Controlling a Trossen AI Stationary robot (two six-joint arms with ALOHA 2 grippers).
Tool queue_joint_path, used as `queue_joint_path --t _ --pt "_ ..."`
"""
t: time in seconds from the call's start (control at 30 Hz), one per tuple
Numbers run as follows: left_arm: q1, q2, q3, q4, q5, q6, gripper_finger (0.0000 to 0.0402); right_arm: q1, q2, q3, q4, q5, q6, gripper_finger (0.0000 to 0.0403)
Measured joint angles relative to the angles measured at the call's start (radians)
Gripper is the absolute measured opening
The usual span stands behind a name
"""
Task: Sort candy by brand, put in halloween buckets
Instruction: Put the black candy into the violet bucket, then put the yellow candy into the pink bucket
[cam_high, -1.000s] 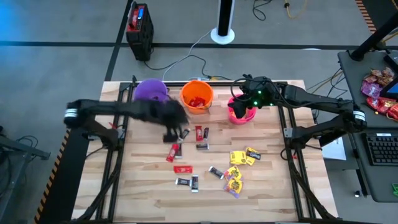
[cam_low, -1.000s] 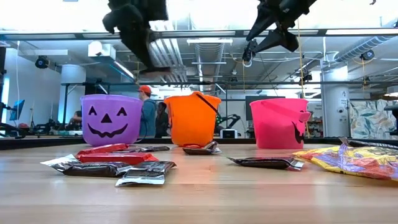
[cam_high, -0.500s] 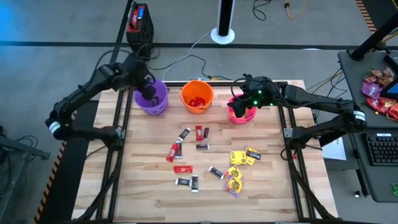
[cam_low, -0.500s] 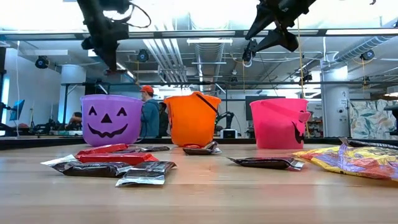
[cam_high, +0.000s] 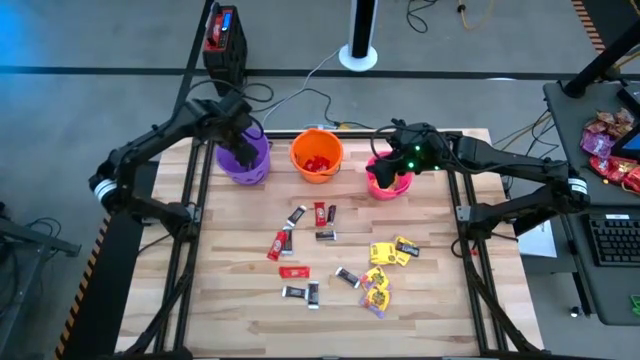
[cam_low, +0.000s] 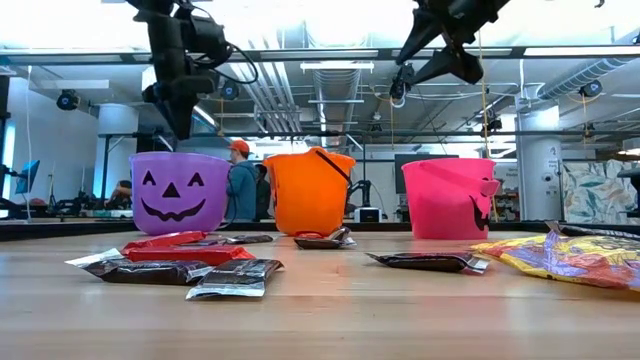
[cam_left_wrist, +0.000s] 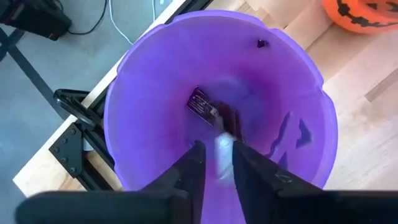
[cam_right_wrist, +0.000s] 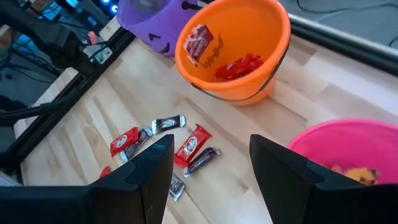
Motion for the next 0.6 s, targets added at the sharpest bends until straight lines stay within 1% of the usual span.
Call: queue_joint_path --t 0.13,0.17,0.23,0.3,0.4,0.5,0.57,0.6 --pt "0.0 0.002 0.0 0.0 0.0 0.001 0.0089 0.0 0.0 0.0 -0.051 -0.033 0.052 0.0203" --pt "0.0 0.0 0.0 0.0 0.0 0.002 0.0092 0.0 0.0 0.0 -0.069 -0.056 0.07 0.0203" --pt "-0.003 -0.014 0.0 0.001 0.012 -0.003 0.0097 0.0 0.0 0.0 -0.116 -0.139 0.105 0.0203" --pt "-0.006 -0.032 0.0 0.006 0.048 -0.019 0.0098 0.013 0.0 0.0 -0.181 -0.223 0.152 0.0203" --pt "-0.023 -0.063 0.0 0.04 0.101 -0.042 0.0098 0.069 0.0 -0.015 -0.266 -0.306 0.237 0.0203" --pt "-0.061 -0.11 0.0 0.098 0.113 -0.063 0.0095 0.155 0.001 -0.048 -0.299 -0.325 0.275 0.0203" --pt "-0.096 -0.14 0.0 0.152 0.113 -0.068 0.0093 0.226 0.009 -0.072 -0.291 -0.31 0.241 0.0203" --pt "-0.118 -0.156 0.0 0.182 0.113 -0.069 0.0092 0.267 0.018 -0.082 -0.291 -0.284 0.207 0.0203"
